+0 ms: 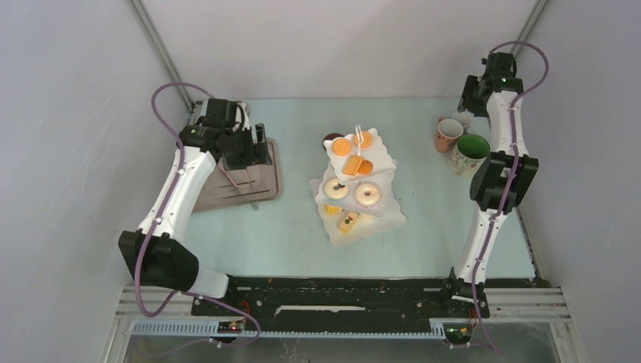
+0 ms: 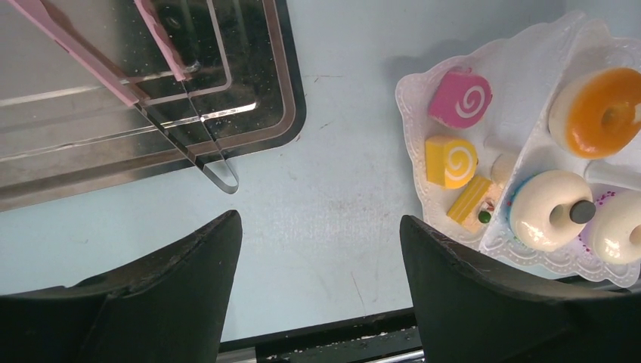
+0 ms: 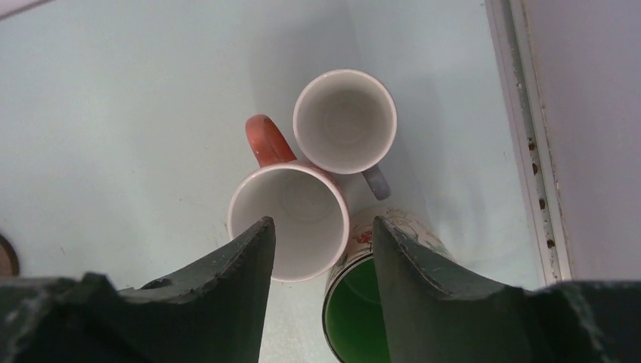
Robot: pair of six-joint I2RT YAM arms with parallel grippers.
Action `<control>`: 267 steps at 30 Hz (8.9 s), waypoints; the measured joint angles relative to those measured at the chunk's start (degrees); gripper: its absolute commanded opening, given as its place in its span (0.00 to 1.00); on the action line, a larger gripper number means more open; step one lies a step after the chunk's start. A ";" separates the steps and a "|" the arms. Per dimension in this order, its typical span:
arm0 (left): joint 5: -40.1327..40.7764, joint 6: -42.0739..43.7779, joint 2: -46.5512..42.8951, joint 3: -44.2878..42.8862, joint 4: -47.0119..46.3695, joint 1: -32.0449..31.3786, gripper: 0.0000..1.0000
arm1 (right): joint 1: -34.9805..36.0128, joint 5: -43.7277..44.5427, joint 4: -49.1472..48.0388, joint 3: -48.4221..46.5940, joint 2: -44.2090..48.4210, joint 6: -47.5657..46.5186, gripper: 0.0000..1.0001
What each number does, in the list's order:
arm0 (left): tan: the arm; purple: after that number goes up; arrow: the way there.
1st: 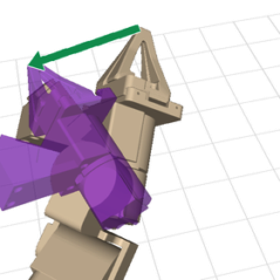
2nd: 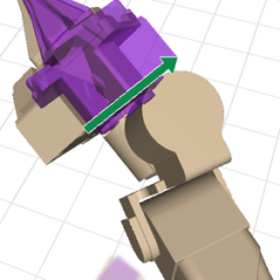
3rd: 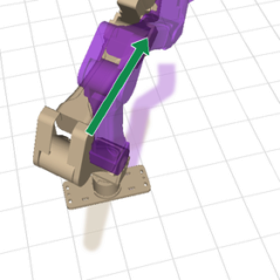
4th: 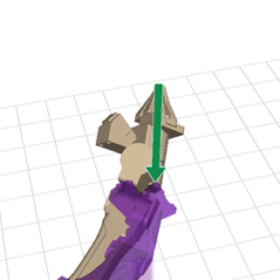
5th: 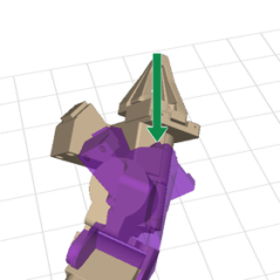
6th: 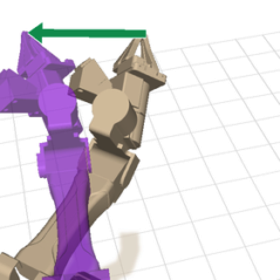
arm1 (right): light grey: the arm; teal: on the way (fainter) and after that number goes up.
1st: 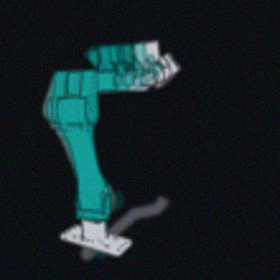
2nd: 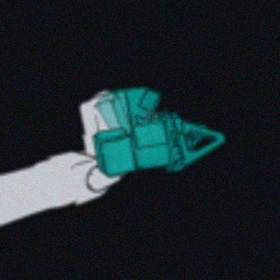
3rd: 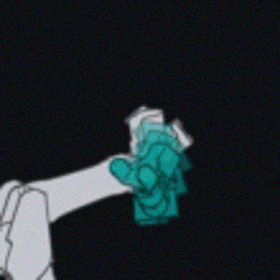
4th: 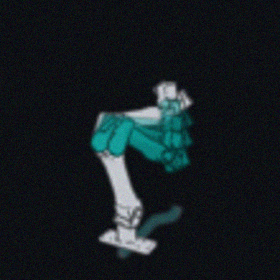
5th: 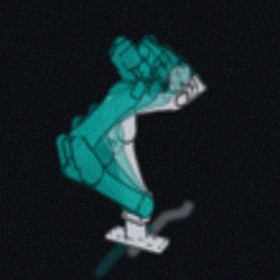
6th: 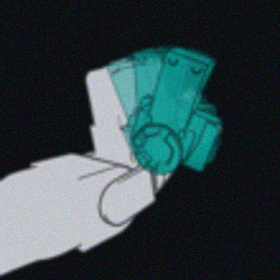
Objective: Serve the afternoon tea
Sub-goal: Pick up the cup at the center of the board, then place the cup on the coaster, then move the desert table to the center of the board.
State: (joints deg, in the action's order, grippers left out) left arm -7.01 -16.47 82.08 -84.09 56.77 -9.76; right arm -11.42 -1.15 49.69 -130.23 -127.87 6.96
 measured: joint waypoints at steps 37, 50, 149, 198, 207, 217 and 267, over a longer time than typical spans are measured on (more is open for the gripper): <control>1.03 0.07 -0.17 0.46 -0.28 0.22 0.84 | 0.59 1.49 2.10 4.42 -4.96 -0.92 0.21; -12.83 -5.27 14.53 -0.61 -12.72 1.99 0.72 | 1.20 2.97 1.51 4.52 -5.33 -0.35 0.00; -15.13 -38.88 37.66 -11.85 -22.32 -10.58 0.76 | 17.88 -7.98 7.78 11.67 3.82 13.16 0.00; -17.84 -36.04 21.75 28.92 -48.09 -13.79 0.00 | 16.87 -9.33 0.46 20.70 9.55 12.94 0.00; -18.16 -35.52 16.52 35.58 -48.30 -11.26 0.00 | 20.33 -6.54 0.50 20.61 9.55 11.76 0.00; -18.84 -33.44 14.21 37.46 -45.79 -8.98 0.03 | 24.39 -1.42 1.36 15.54 7.08 10.08 0.00; -9.09 -27.10 -15.02 35.10 -31.28 3.91 0.85 | 29.64 2.29 6.23 9.46 1.84 9.92 0.59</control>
State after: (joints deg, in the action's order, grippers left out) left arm -16.10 -43.57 67.07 -48.99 25.50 -5.85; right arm 18.22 1.15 55.92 -120.77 -126.04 16.88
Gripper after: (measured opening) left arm 0.815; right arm 0.491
